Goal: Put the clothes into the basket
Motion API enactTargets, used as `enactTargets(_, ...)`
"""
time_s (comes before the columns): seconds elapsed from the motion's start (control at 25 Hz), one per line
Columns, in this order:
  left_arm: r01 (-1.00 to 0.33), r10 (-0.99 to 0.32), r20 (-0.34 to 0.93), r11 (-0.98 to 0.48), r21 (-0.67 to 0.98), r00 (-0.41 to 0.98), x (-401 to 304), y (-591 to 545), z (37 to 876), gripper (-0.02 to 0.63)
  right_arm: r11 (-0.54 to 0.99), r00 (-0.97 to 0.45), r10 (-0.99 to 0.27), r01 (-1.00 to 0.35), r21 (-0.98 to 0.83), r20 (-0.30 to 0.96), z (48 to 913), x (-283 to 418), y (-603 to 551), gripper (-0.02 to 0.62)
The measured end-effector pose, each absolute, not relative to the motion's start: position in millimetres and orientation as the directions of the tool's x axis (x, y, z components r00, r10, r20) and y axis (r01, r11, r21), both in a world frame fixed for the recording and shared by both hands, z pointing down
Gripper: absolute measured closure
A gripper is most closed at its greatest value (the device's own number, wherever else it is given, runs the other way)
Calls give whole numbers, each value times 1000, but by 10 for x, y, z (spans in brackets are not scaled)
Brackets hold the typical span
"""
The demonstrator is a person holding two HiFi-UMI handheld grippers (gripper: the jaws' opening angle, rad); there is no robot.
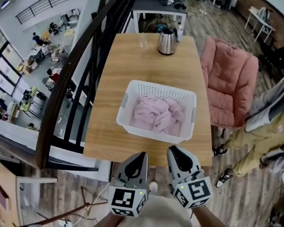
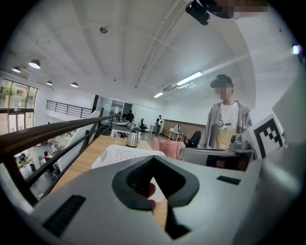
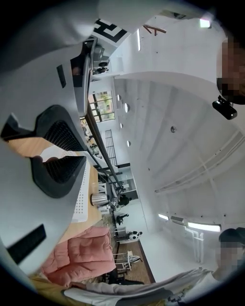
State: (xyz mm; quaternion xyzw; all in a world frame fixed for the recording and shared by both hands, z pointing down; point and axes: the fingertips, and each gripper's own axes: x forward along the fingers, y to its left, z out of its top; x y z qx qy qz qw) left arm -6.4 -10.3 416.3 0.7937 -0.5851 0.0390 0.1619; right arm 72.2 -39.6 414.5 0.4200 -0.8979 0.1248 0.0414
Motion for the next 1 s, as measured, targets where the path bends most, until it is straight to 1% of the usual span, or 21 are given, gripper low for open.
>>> enactTargets(0.2,-947,-911,273,-266,182,309,-117,1,4238,606,630,-650,-740,-760,-161,172,4082,674,-223,548)
enactTargets(0.56,-948,-909,291,-249,196,299,-129,129,4295,606,633,-651,-736,-759,-153,182,4072,624,-118,548)
enactTargets(1.0,-941,-902,288,-271,204,322,-79,124,4291,606,623,-645,-743,-764,-169,180,4084,629,-89,548)
